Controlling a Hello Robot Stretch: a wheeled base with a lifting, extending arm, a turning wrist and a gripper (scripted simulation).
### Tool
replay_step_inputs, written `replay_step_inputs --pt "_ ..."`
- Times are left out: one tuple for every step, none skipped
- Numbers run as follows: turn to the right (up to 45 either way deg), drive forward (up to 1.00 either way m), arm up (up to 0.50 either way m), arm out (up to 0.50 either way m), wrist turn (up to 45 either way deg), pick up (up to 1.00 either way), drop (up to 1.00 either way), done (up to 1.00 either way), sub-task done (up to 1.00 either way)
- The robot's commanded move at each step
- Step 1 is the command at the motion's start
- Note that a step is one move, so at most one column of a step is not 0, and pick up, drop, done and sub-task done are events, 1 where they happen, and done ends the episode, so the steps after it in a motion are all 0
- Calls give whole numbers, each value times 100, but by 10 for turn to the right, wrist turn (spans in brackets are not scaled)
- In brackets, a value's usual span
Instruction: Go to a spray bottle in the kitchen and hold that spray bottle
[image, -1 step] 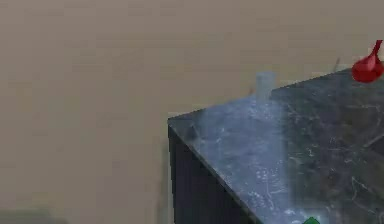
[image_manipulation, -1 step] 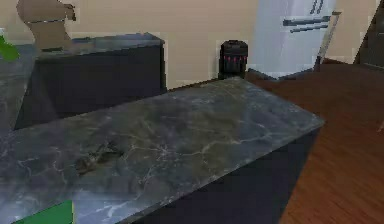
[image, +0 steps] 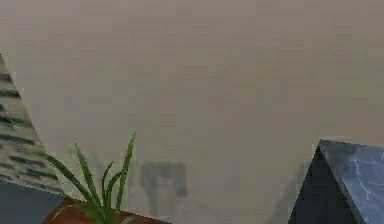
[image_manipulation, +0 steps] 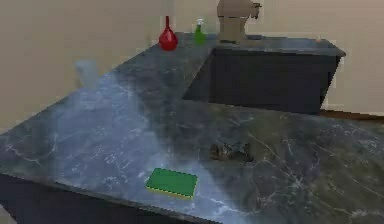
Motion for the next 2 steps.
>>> replay_step_inputs --pt "-450 0 0 0 0 0 0 0 0" --pt "-450 0 0 0 0 0 0 0 0"
